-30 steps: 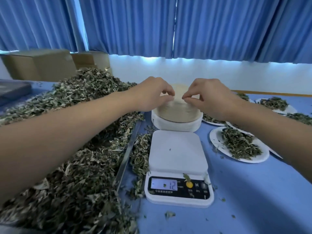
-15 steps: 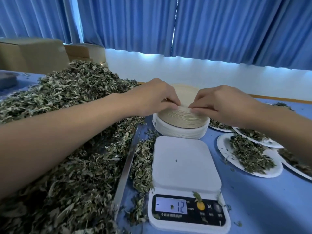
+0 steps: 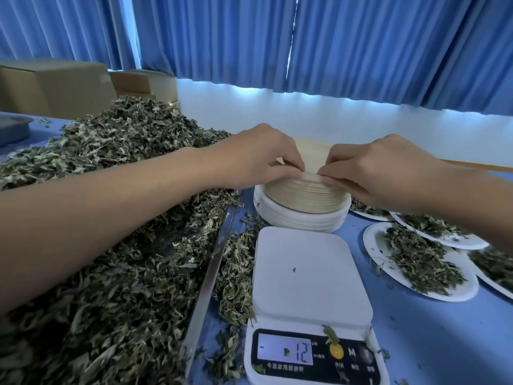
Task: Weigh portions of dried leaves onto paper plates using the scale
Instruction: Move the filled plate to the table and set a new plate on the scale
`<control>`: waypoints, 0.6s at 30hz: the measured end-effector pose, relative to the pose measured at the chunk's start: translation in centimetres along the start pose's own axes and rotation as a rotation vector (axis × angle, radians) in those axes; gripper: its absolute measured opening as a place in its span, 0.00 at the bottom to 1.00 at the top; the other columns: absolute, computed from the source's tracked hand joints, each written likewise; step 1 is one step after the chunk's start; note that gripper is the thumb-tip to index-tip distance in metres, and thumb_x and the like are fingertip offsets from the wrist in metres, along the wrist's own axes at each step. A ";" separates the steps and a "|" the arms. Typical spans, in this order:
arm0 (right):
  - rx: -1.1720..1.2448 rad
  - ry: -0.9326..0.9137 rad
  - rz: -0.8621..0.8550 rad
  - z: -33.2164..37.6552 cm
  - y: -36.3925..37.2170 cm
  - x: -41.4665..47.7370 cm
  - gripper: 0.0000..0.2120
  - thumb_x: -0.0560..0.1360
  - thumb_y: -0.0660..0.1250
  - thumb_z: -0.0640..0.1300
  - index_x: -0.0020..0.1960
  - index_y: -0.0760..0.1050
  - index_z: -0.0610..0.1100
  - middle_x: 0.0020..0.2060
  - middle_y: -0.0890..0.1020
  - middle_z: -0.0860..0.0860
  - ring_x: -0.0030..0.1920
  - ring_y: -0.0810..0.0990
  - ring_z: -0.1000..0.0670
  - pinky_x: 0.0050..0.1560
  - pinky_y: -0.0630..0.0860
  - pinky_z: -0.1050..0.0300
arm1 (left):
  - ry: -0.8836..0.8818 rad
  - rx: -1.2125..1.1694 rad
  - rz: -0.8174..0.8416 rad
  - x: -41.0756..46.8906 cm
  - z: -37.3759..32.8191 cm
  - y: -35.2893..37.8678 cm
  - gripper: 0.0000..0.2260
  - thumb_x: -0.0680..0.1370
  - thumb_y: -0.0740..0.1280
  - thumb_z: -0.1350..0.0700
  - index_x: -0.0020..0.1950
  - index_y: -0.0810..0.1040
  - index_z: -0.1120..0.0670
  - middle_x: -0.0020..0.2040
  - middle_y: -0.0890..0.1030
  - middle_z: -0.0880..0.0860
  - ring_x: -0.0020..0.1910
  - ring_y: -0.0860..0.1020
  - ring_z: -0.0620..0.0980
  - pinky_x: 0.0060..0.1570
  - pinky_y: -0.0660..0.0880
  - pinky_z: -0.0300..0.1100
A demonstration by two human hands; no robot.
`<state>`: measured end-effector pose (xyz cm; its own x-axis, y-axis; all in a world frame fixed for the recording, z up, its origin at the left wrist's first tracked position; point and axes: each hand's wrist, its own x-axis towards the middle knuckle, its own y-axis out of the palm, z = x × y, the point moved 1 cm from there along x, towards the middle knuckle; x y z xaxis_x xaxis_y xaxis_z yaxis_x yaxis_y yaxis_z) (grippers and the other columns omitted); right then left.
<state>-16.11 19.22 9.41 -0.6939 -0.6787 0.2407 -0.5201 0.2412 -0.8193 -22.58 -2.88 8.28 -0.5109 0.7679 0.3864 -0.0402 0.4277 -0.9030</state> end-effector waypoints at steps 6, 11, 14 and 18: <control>-0.036 -0.012 -0.062 -0.2 -0.5 0.1 0.21 0.83 0.52 0.52 0.52 0.83 0.44 0.46 0.81 0.48 0.28 0.76 0.38 0.29 0.71 0.51 | 0.031 0.043 -0.040 0.4 -0.7 -0.3 0.08 0.81 0.69 0.52 0.56 0.86 0.50 0.52 0.83 0.44 0.51 0.79 0.45 0.55 0.76 0.51; -0.107 -0.008 -0.054 0.0 -0.4 0.1 0.23 0.85 0.49 0.51 0.57 0.81 0.44 0.49 0.80 0.48 0.30 0.76 0.39 0.30 0.72 0.51 | 0.043 0.089 -0.040 0.5 -1.3 -0.4 0.10 0.81 0.67 0.48 0.57 0.85 0.49 0.53 0.82 0.44 0.52 0.79 0.47 0.55 0.76 0.52; -0.113 0.010 -0.089 -0.3 -0.4 0.0 0.26 0.86 0.46 0.50 0.54 0.81 0.41 0.47 0.79 0.45 0.28 0.73 0.38 0.28 0.70 0.51 | 0.080 0.172 -0.074 0.5 -1.7 -0.8 0.12 0.82 0.65 0.47 0.58 0.84 0.50 0.53 0.83 0.46 0.50 0.79 0.49 0.53 0.75 0.52; -0.100 0.055 -0.164 -0.4 -0.6 0.1 0.26 0.86 0.45 0.51 0.55 0.80 0.40 0.49 0.79 0.44 0.29 0.75 0.37 0.29 0.72 0.48 | 0.110 0.509 -0.077 1.0 -2.0 -0.8 0.13 0.84 0.58 0.51 0.63 0.79 0.49 0.54 0.81 0.48 0.52 0.79 0.53 0.50 0.72 0.49</control>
<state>-16.06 19.27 10.17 -0.6210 -0.6759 0.3970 -0.6730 0.2001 -0.7121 -21.37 -1.54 9.79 -0.3982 0.8004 0.4481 -0.5000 0.2202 -0.8375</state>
